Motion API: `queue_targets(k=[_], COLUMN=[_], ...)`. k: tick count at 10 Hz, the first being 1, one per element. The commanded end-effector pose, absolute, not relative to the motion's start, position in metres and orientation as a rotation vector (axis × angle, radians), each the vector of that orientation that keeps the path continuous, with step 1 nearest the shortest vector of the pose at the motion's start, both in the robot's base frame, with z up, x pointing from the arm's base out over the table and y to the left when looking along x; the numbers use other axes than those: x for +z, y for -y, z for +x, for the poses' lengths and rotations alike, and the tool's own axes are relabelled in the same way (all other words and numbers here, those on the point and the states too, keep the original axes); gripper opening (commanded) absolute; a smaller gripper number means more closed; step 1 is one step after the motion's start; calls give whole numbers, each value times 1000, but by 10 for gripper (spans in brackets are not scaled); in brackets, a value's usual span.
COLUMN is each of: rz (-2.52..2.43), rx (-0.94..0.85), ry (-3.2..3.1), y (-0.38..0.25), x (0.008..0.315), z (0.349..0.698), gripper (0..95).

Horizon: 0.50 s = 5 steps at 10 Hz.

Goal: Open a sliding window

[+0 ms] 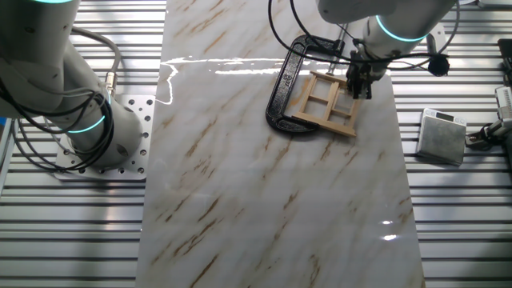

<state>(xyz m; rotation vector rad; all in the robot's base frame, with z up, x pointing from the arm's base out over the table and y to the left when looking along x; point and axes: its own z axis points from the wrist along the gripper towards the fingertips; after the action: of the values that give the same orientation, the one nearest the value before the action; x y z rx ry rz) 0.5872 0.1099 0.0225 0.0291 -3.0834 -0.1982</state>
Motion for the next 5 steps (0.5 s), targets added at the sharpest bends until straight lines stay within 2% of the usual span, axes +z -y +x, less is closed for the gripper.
queue_targets(k=[1,5], rz=[86,207], rx=[-188,-116], ry=[3085,3075], y=[-97,-76], x=[23,21], z=[583,575], gripper=[0,0])
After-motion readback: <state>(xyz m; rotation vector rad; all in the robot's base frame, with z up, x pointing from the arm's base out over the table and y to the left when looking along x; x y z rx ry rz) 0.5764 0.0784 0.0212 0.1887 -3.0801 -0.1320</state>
